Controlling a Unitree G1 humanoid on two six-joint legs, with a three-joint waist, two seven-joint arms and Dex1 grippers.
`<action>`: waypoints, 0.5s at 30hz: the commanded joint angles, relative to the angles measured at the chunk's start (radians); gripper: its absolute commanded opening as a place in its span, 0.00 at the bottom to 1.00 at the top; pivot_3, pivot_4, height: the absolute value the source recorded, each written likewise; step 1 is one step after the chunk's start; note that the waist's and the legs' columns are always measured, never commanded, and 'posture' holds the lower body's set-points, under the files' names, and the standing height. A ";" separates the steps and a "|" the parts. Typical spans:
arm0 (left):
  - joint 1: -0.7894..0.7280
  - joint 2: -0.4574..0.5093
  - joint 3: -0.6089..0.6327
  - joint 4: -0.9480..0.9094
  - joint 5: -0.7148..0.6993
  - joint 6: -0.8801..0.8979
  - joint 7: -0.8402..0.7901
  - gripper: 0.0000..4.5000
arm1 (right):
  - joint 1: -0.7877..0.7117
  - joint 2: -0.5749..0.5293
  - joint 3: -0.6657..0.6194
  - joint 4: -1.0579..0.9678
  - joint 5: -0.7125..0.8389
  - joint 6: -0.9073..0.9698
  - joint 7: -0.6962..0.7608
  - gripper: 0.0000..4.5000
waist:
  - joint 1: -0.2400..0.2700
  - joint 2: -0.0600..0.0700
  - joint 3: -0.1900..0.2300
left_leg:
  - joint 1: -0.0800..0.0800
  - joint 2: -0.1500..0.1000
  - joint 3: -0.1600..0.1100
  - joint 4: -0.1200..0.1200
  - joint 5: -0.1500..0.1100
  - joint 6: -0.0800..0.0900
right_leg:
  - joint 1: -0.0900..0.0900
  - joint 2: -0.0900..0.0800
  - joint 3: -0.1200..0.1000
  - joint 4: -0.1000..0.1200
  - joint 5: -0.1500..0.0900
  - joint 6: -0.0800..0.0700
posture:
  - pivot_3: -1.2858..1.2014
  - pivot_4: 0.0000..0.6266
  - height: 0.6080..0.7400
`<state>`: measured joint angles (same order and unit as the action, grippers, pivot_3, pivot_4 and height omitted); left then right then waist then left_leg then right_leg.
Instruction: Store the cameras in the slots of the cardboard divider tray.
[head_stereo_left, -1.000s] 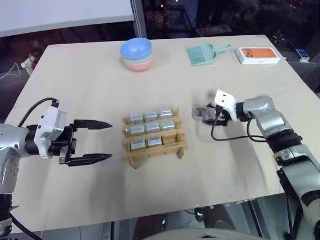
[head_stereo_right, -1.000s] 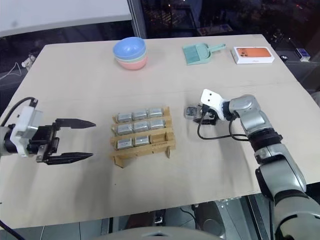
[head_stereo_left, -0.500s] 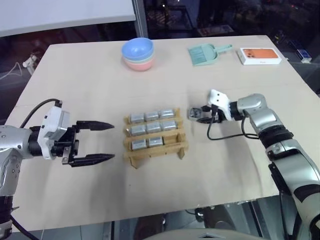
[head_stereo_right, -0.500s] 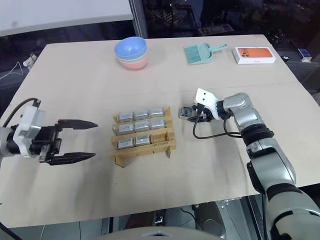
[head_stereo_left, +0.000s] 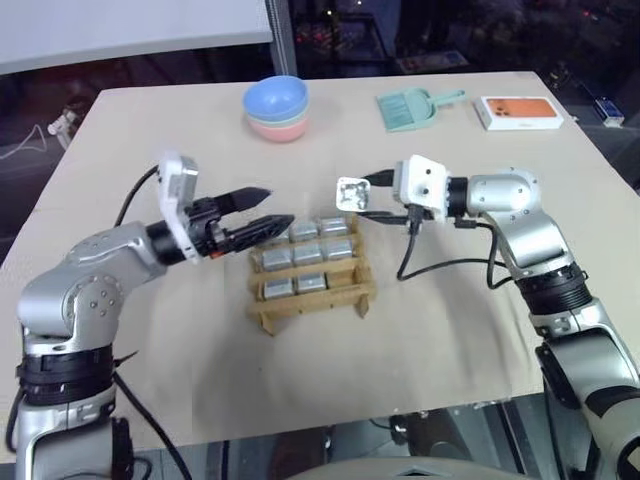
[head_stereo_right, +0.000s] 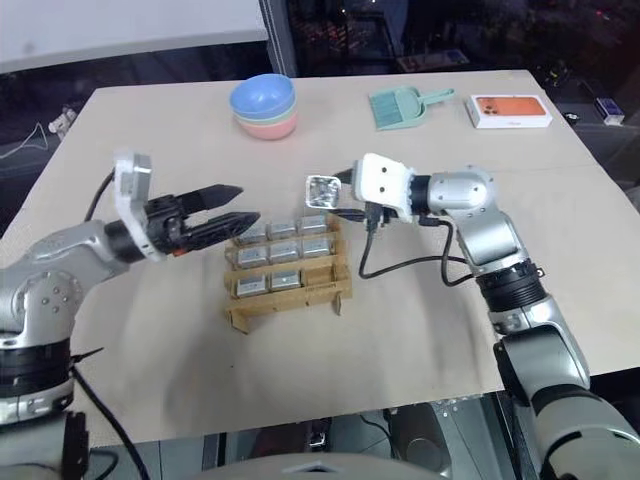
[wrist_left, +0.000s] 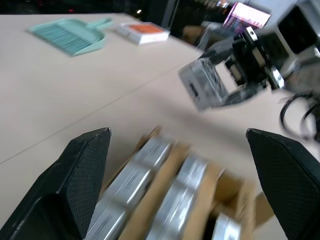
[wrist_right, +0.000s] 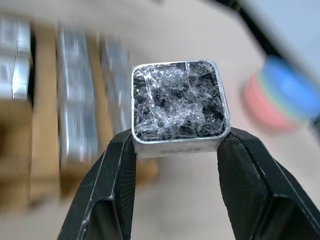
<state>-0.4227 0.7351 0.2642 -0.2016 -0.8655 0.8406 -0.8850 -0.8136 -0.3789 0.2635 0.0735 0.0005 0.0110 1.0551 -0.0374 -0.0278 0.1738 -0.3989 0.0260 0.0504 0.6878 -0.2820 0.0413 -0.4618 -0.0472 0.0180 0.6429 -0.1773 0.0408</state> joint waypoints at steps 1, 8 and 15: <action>-0.061 -0.035 -0.017 -0.010 -0.080 0.067 0.019 1.00 | -0.018 0.013 0.048 -0.070 -0.075 -0.129 -0.062 0.40 | 0.000 0.000 0.000 | 0.000 0.000 0.000 0.000 0.000 0.000 | 0.000 0.000 0.000 0.000 0.000 0.000 | 0.52 0.24 1.00; -0.098 -0.041 -0.053 0.016 -0.096 0.119 -0.009 1.00 | -0.010 0.015 0.086 -0.053 -0.136 -0.247 -0.121 0.40 | -0.001 0.000 0.000 | 0.000 -0.001 -0.001 0.000 0.003 -0.005 | 0.001 -0.001 0.000 -0.001 0.000 0.000 | 0.52 0.24 1.00; -0.092 -0.034 -0.035 0.015 -0.106 0.128 -0.026 1.00 | -0.013 -0.005 0.089 -0.022 -0.164 -0.289 -0.146 0.40 | -0.001 0.000 0.000 | 0.000 -0.001 -0.001 0.000 0.003 -0.005 | 0.001 -0.001 -0.001 -0.001 0.000 0.000 | 0.52 0.24 1.00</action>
<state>-0.5031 0.6881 0.2004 -0.1742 -0.9499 0.9759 -0.8989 -0.8139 -0.3826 0.3656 0.0684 -0.1658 -0.2518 0.9280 -0.0383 -0.0279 0.1737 -0.3989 0.0245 0.0490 0.6878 -0.2788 0.0362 -0.4610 -0.0482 0.0173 0.6419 -0.1775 0.0407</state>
